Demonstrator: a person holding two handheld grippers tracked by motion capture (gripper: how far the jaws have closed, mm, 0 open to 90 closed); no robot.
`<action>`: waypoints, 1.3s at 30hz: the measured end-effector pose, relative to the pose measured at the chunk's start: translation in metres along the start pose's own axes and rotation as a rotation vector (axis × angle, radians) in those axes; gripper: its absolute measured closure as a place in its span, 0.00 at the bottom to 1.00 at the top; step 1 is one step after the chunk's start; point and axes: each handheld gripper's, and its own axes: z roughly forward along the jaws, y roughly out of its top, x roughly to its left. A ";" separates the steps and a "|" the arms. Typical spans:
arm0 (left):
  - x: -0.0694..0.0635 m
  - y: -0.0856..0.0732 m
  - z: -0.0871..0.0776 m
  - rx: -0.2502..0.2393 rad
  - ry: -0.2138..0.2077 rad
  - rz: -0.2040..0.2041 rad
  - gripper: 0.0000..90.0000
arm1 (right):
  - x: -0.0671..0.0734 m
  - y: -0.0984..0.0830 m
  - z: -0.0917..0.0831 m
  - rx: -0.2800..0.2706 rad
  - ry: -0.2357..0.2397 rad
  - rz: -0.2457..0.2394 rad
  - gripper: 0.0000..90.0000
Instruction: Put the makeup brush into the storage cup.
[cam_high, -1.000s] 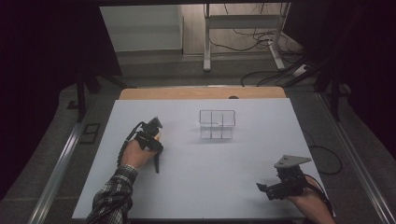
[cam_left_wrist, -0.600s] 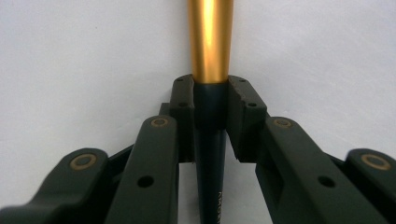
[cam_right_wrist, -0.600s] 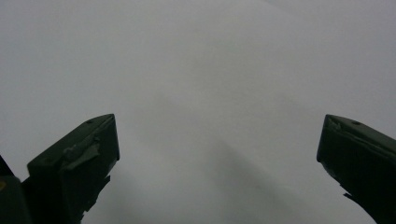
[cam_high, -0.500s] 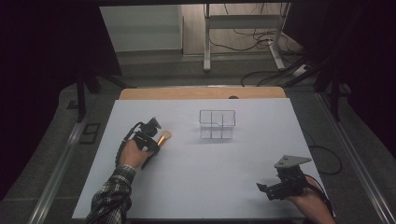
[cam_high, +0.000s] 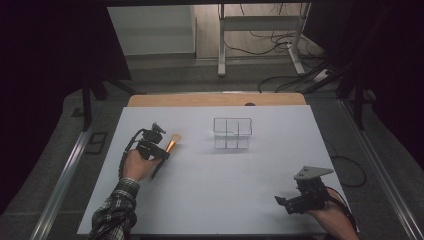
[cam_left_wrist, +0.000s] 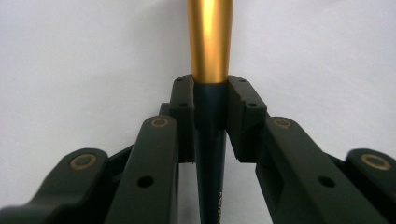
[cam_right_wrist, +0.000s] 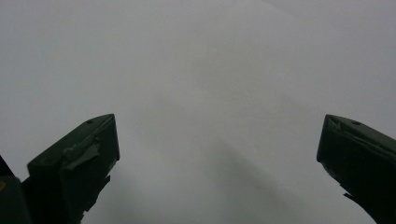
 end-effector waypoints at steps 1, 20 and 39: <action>0.000 0.000 0.000 0.000 0.000 0.000 0.82 | 0.000 0.000 0.000 0.000 0.000 0.000 0.00; -0.012 -0.017 -0.019 -0.170 -0.058 0.040 0.82 | 0.000 0.000 -0.001 -0.008 -0.001 0.000 0.00; -0.013 -0.040 -0.029 -0.357 -0.217 0.017 0.82 | 0.000 0.000 -0.001 -0.013 -0.001 0.001 0.00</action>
